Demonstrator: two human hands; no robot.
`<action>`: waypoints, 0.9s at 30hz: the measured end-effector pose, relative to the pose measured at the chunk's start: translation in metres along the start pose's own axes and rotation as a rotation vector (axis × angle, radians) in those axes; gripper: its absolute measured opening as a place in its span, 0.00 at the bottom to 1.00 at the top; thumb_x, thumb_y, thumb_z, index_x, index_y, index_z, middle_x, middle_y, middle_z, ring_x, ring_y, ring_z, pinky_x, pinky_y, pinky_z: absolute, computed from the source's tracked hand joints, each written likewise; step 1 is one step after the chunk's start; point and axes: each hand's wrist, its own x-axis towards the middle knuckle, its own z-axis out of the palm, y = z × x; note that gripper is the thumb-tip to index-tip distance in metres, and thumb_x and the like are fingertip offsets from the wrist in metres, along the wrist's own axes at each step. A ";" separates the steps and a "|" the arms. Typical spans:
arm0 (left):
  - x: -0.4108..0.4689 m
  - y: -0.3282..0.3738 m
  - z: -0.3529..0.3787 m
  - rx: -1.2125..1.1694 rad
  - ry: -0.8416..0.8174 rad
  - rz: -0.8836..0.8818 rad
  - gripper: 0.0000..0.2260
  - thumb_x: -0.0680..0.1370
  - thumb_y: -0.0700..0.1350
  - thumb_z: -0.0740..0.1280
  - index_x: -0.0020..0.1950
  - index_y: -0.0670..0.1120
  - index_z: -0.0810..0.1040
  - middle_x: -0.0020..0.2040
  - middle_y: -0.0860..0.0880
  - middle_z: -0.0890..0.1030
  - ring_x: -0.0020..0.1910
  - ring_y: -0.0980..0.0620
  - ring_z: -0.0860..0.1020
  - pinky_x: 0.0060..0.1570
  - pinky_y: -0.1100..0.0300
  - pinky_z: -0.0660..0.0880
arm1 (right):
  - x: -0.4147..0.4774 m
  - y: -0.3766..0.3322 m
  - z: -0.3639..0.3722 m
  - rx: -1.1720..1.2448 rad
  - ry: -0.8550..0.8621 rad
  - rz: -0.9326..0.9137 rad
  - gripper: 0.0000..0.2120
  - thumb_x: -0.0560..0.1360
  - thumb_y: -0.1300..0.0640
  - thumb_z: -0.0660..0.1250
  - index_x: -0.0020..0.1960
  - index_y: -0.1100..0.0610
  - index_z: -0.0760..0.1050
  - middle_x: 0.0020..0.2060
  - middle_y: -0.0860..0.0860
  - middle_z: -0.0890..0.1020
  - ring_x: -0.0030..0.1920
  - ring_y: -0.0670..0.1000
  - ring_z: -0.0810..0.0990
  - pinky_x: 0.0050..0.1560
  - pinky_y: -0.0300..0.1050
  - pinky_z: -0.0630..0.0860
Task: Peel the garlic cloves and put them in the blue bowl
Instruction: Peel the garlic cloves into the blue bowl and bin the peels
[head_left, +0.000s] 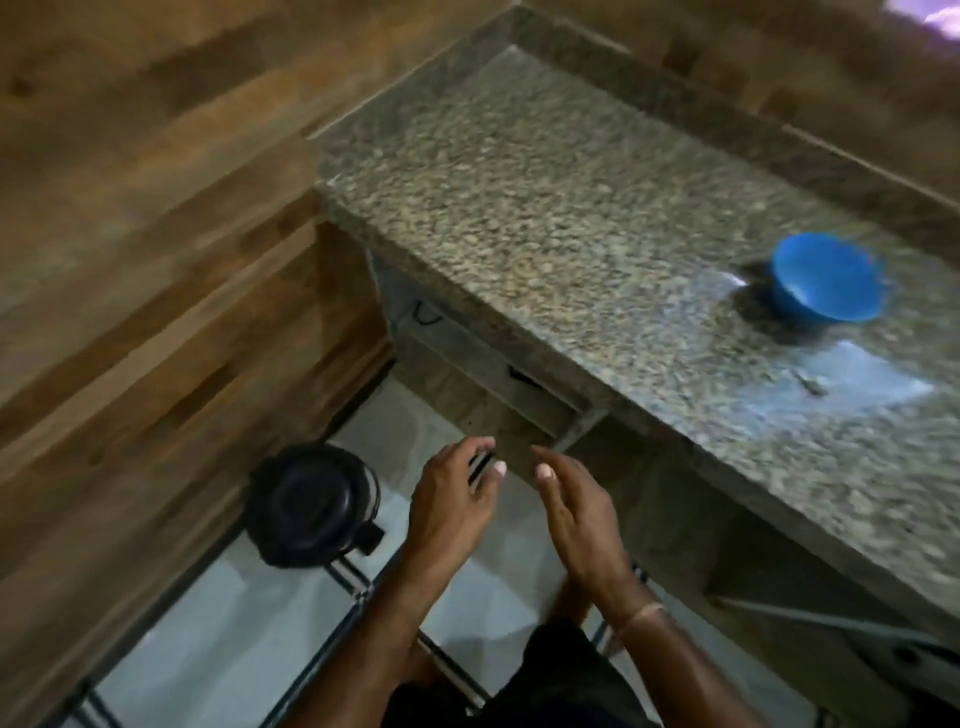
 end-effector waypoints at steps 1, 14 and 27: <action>0.007 0.018 0.014 0.040 -0.012 0.041 0.16 0.83 0.52 0.68 0.71 0.54 0.78 0.69 0.53 0.79 0.68 0.53 0.76 0.61 0.63 0.69 | 0.002 0.008 -0.020 -0.017 0.037 -0.010 0.18 0.85 0.38 0.57 0.69 0.43 0.76 0.62 0.40 0.79 0.62 0.39 0.78 0.64 0.47 0.79; 0.076 0.206 0.235 0.136 -0.235 0.272 0.15 0.81 0.49 0.71 0.67 0.50 0.82 0.64 0.54 0.83 0.64 0.55 0.79 0.64 0.56 0.77 | 0.041 0.137 -0.256 -0.137 0.335 0.125 0.15 0.86 0.48 0.62 0.70 0.50 0.77 0.64 0.46 0.80 0.65 0.48 0.78 0.61 0.46 0.76; 0.188 0.240 0.317 0.454 -0.268 0.518 0.08 0.78 0.42 0.75 0.54 0.53 0.82 0.53 0.53 0.80 0.52 0.51 0.78 0.46 0.54 0.77 | 0.129 0.184 -0.340 -0.429 0.343 0.466 0.33 0.77 0.49 0.75 0.78 0.52 0.66 0.74 0.56 0.68 0.71 0.58 0.68 0.69 0.56 0.68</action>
